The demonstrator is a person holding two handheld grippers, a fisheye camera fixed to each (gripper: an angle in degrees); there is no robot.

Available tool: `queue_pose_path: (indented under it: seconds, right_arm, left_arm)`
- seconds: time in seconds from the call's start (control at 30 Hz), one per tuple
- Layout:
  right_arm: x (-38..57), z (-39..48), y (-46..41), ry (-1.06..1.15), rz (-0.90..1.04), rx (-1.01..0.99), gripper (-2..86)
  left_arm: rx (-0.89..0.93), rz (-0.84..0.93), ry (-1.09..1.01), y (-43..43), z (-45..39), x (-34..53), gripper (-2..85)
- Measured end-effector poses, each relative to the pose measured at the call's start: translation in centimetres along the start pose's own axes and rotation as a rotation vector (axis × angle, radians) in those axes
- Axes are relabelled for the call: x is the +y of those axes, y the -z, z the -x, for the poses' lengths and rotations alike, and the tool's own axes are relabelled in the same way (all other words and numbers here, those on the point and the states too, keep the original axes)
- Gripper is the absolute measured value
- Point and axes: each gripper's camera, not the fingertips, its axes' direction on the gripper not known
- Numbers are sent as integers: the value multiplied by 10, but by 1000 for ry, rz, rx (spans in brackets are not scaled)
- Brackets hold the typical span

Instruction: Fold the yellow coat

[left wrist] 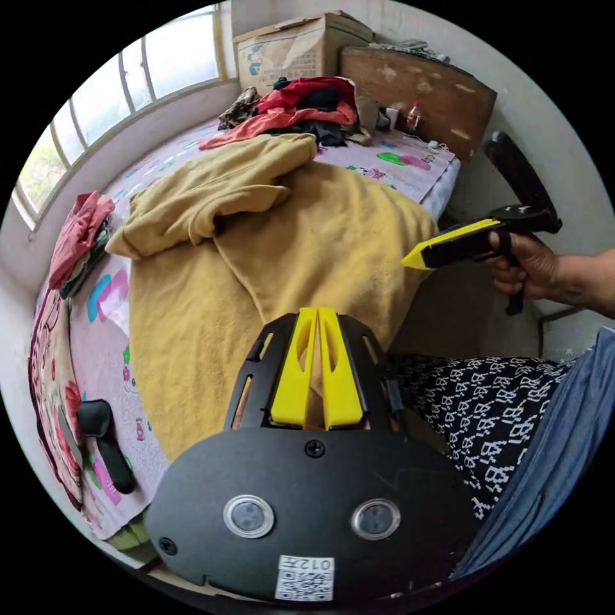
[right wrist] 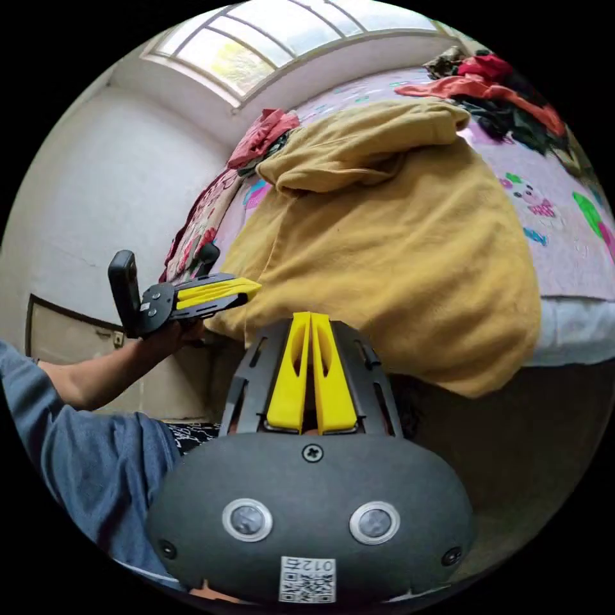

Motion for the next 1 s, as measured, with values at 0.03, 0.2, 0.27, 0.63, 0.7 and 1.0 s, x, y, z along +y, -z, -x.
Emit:
queue_pose_path:
  seconds: [0.03, 0.2, 0.27, 0.63, 0.7, 1.0]
  right_arm:
    - [21, -7, 12, -82, -50, 53, 0]
    - [78, 14, 67, -30, -253, 508, 4]
    - [84, 4, 90, -38, -281, 618, 13]
    - [43, -192, 113, -132, -47, 14, 186]
    - [33, -208, 106, -108, -20, -41, 187]
    - [10, -236, 115, -30, 65, -266, 37]
  left_arm:
    - [-5, 51, -26, -15, -6, -3, -1]
    - [-23, 80, -54, -36, -21, 7, -1]
    - [3, 87, -18, -37, -22, 9, 1]
    - [-16, 157, 36, -40, -35, 18, 3]
    - [-40, 174, 43, -41, -38, 20, 4]
    - [-99, 249, 29, -41, -32, 35, 4]
